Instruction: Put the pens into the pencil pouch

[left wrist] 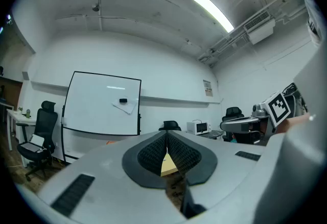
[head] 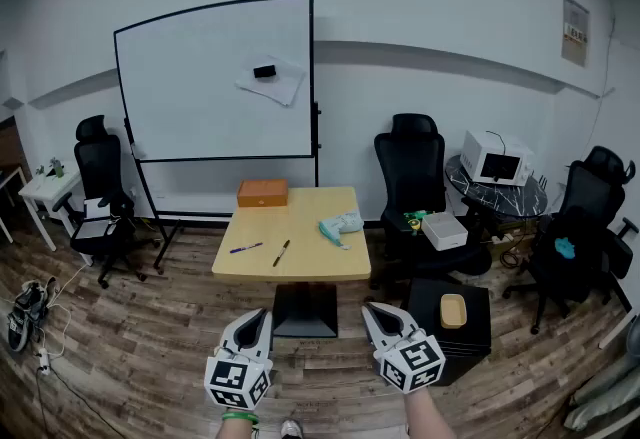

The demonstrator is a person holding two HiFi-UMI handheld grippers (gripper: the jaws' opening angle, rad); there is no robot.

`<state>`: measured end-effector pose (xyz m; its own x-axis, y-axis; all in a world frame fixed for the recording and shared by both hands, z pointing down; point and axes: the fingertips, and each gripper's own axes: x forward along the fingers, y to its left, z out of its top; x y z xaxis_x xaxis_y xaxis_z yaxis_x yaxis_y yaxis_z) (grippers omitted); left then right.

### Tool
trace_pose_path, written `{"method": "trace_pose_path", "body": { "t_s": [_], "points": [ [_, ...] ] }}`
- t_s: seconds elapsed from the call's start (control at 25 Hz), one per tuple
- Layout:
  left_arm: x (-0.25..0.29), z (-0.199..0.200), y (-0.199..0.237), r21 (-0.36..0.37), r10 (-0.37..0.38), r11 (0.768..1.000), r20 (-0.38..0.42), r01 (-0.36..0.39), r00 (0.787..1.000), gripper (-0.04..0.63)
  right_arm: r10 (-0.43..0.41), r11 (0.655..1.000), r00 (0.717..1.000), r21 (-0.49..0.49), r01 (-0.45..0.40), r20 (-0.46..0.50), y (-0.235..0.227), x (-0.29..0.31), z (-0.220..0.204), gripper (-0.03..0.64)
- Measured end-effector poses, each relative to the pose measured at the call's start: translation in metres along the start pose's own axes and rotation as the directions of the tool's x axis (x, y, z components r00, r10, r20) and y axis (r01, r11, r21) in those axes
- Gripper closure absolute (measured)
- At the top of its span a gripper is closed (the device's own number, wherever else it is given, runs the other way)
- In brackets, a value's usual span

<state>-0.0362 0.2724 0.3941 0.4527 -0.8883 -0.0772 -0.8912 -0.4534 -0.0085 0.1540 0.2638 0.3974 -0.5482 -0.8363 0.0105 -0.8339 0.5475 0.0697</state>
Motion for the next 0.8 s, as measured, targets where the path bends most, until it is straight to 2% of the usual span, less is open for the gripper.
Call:
{"method": "trace_pose_path", "body": {
  "t_s": [0.8],
  "points": [
    [0.0001,-0.0016,-0.0010,-0.013,-0.012,1.000,-0.006,0.012,1.000,0.578,-0.001,1.000,1.000,0.002,0.001,-0.013,0.0037,0.0033,-0.0021,0.617]
  ]
}}
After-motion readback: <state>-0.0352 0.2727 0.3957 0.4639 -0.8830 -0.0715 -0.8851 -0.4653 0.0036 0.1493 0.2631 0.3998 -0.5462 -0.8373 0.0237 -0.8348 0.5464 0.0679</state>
